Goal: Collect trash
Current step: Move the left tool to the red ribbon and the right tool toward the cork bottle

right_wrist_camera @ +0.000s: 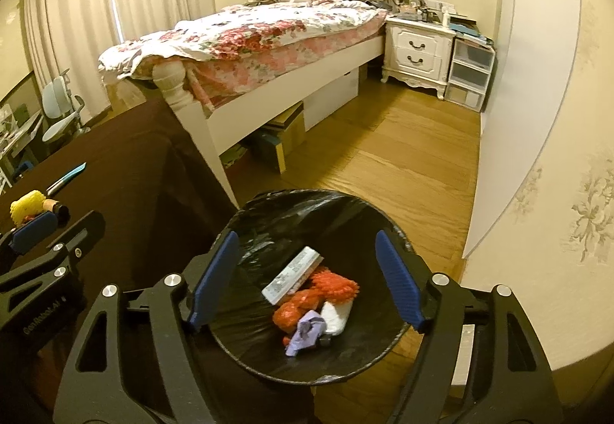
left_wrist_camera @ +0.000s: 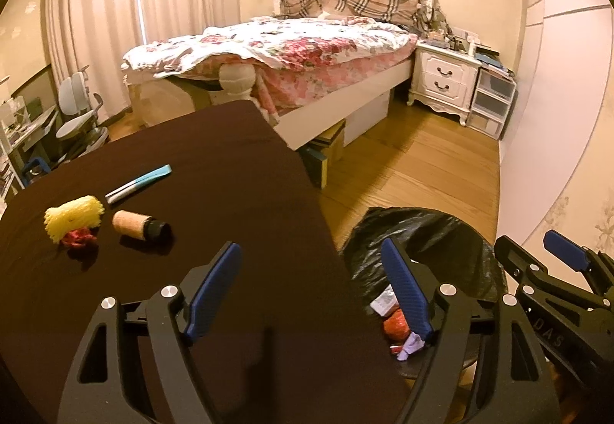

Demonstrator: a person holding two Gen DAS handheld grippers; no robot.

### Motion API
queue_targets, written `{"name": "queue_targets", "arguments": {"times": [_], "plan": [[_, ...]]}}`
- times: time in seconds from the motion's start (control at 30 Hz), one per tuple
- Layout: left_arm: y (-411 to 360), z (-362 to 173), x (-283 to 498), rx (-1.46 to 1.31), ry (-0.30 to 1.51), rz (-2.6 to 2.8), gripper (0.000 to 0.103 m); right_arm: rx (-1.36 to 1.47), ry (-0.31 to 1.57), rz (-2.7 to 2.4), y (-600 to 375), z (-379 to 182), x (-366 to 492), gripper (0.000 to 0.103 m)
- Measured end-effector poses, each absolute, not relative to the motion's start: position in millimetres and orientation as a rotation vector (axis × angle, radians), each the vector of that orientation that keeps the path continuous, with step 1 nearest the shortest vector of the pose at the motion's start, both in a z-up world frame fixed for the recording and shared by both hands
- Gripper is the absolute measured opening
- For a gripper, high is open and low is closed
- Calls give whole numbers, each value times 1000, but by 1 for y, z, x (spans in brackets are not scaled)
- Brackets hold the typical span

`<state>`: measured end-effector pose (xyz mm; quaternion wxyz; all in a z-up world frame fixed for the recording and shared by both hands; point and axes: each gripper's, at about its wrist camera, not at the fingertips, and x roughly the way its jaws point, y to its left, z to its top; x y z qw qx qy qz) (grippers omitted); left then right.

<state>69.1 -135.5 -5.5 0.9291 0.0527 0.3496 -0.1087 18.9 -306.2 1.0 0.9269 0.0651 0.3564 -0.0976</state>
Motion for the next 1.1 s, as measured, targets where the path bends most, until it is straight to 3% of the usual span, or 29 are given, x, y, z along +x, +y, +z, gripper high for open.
{"name": "queue_targets", "arguments": {"times": [1.1], "plan": [[57, -27, 86, -65, 843, 174, 76, -5, 815, 132, -147, -2, 69, 76]]}}
